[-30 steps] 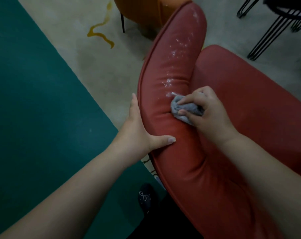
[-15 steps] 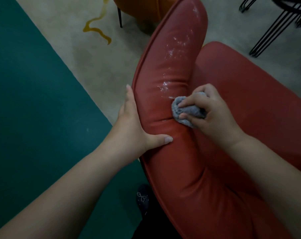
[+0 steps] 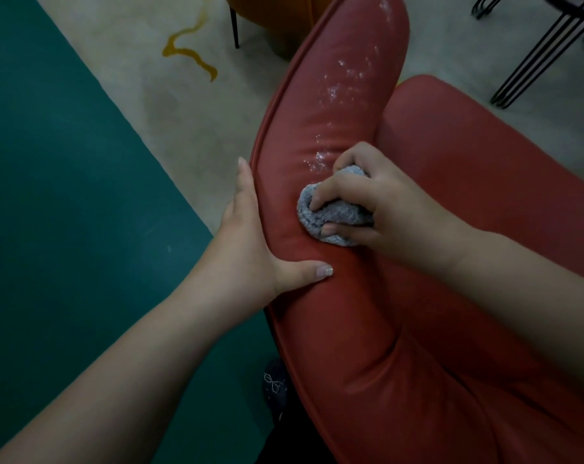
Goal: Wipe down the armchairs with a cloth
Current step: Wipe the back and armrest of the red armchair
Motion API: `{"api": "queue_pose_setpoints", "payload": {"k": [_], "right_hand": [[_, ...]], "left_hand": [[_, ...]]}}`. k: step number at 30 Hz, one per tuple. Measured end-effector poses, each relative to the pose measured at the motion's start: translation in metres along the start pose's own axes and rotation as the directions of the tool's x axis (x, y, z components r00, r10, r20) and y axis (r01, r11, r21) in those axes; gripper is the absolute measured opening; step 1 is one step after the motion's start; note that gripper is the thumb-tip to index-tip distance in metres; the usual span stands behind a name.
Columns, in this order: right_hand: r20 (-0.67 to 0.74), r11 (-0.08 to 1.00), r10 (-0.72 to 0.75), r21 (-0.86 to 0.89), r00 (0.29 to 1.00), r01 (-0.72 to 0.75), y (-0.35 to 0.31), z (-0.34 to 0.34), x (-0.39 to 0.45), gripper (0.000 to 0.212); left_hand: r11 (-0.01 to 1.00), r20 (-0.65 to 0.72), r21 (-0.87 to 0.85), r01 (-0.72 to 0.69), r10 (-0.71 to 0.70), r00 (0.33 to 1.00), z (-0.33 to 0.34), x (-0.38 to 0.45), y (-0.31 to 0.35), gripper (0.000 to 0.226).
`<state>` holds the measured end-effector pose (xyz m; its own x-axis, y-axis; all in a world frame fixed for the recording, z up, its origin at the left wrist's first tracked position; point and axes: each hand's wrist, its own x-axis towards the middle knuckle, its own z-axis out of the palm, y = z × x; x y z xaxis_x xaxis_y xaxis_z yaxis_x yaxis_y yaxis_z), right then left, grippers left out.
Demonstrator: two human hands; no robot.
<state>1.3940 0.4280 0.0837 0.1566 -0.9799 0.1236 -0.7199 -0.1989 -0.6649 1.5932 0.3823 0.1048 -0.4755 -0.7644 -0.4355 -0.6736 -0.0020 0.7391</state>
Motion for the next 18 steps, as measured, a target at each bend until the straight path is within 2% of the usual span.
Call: {"api": "queue_pose_setpoints", "payload": {"k": [5, 8, 10, 11, 13, 14, 16, 18], "right_hand": [[-0.016, 0.992, 0.129, -0.012, 0.992, -0.129, 0.017, -0.009, -0.014, 0.032], [-0.149, 0.973, 0.230, 0.002, 0.962, -0.233, 0.025, -0.021, -0.025, 0.032], [-0.264, 0.982, 0.189, 0.075, 0.946, -0.175, 0.015, -0.017, -0.020, 0.032], [-0.266, 0.988, 0.141, 0.104, 0.954, -0.117, 0.007, -0.011, -0.014, 0.033], [-0.189, 0.987, 0.079, 0.152, 0.979, -0.050, -0.006, 0.006, -0.005, 0.036], [-0.160, 0.982, 0.091, 0.179, 0.983, -0.062, -0.006, 0.012, -0.004, 0.035], [-0.187, 0.968, 0.180, 0.209, 0.966, -0.141, 0.005, 0.015, -0.013, 0.031], [-0.242, 0.938, 0.314, 0.230, 0.918, -0.260, 0.021, 0.010, -0.028, 0.030]], "left_hand": [[1.000, 0.004, -0.017, 0.005, -0.005, 1.000, 0.000, -0.002, 0.001, 0.153], [1.000, 0.008, -0.017, 0.009, -0.009, 1.000, 0.001, -0.001, 0.000, 0.153], [1.000, 0.002, -0.005, 0.011, -0.011, 1.000, 0.002, -0.001, 0.000, 0.153], [1.000, -0.005, 0.002, 0.011, -0.011, 1.000, 0.002, -0.001, 0.001, 0.153], [1.000, -0.022, 0.012, 0.011, -0.011, 1.000, 0.003, -0.001, 0.001, 0.152], [1.000, -0.035, 0.013, 0.009, -0.009, 0.999, 0.003, -0.001, 0.001, 0.150], [1.000, -0.061, 0.016, 0.013, -0.012, 0.998, 0.005, -0.001, 0.003, 0.147], [0.999, -0.094, 0.028, 0.018, -0.016, 0.995, 0.007, 0.001, 0.006, 0.145]]}}
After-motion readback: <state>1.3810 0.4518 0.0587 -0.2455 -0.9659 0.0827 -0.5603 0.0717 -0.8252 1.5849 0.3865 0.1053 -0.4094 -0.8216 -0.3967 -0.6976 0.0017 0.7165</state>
